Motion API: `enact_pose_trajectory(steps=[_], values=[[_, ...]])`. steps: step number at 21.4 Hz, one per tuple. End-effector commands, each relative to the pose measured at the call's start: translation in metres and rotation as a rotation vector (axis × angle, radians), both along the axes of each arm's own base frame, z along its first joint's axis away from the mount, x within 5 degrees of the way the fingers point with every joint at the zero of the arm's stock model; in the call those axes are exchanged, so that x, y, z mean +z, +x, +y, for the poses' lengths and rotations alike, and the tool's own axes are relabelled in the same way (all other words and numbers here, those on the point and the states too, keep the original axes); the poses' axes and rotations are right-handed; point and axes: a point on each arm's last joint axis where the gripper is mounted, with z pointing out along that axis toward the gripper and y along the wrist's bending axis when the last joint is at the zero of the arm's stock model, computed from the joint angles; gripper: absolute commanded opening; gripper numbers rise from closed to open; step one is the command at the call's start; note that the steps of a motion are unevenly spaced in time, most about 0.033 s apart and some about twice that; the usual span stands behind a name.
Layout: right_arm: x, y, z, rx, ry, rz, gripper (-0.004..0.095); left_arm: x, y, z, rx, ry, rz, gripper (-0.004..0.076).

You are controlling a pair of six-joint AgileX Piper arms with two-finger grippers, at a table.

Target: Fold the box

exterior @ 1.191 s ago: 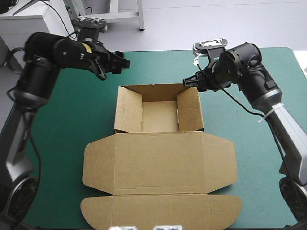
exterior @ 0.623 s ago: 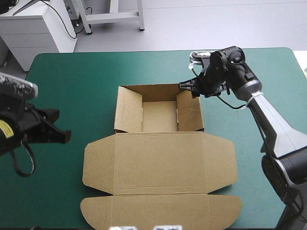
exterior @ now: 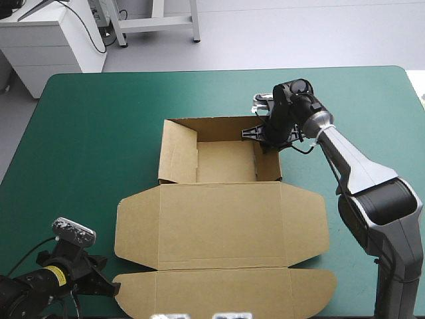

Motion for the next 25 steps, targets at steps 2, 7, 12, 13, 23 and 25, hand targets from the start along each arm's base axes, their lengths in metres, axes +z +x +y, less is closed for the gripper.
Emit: enact_pose_trajectory(steps=[2, 7, 12, 13, 23, 25], values=[[0.030, -0.007, -0.005, 0.029, 0.019, -0.065, 0.0024, 0.008, 0.003, -0.003, -0.021, -0.047, -0.106, -0.0008], [0.030, -0.005, -0.012, 0.011, -0.044, -0.087, -0.0018, 0.008, 0.006, -0.003, -0.016, -0.049, -0.157, -0.0008], [0.053, 0.000, -0.065, -0.117, -0.059, -0.146, -0.0018, 0.007, 0.006, -0.002, -0.017, -0.045, -0.147, -0.0008], [0.065, 0.000, -0.094, -0.156, -0.063, -0.174, -0.0018, 0.007, 0.006, -0.002, -0.017, -0.045, -0.147, -0.0008], [0.091, -0.060, -0.350, -0.673, -0.299, -0.184, -0.0002, 0.007, 0.006, -0.002, -0.017, -0.041, -0.149, -0.0008], [0.079, -0.064, -0.371, -0.787, -0.278, -0.156, 0.0169, 0.007, 0.006, -0.003, -0.017, -0.049, -0.146, -0.0008]])
